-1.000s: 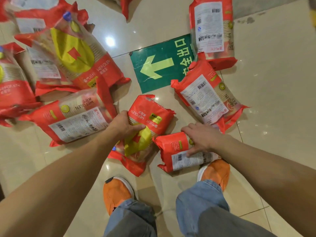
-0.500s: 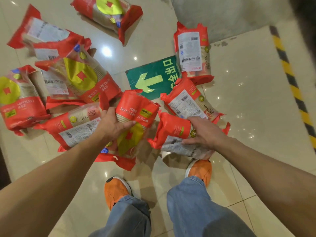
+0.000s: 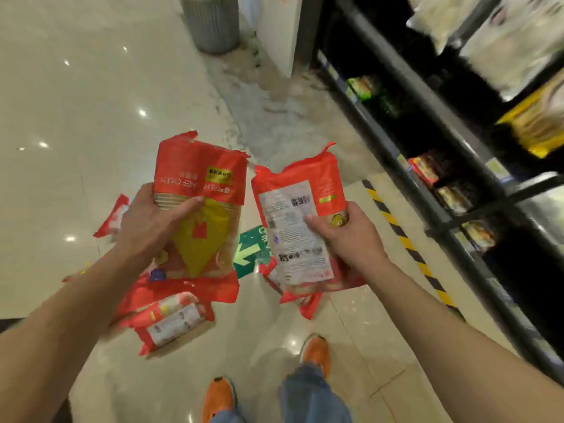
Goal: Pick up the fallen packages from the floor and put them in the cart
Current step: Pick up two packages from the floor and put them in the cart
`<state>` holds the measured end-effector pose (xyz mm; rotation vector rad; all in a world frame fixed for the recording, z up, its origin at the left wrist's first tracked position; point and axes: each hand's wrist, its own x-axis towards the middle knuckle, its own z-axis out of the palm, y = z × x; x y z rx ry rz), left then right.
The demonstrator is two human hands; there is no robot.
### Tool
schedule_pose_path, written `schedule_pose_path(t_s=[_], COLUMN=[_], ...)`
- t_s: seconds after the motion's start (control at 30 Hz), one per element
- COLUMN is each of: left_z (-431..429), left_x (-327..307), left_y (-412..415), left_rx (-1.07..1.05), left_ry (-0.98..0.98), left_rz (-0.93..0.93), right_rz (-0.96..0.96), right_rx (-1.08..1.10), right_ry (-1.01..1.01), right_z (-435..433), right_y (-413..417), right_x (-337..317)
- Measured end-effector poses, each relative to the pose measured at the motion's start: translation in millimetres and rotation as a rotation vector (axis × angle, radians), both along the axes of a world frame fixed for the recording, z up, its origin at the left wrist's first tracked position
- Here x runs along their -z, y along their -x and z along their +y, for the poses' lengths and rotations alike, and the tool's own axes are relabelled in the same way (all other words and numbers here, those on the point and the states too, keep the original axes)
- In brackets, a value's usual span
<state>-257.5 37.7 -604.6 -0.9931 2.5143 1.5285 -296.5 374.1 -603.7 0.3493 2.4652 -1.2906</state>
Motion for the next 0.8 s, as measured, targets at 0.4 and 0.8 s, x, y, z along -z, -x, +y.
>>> schedule_pose_path(t_s=[0.4, 0.8], left_z=[110.3, 322.6], left_x=[-349.7, -530.0], left_y=[-31.0, -150.8], left_rx=[0.350, 0.910], left_ry=[-0.114, -0.280], left_rz=[0.394, 0.533], right_rz=[0.390, 0.666], right_rx=[0.459, 0.983], right_ry=[0.028, -0.043], right_z=[66.2, 194.8], right_y=[-137.7, -403.2], right_x=[-359.7, -512.5])
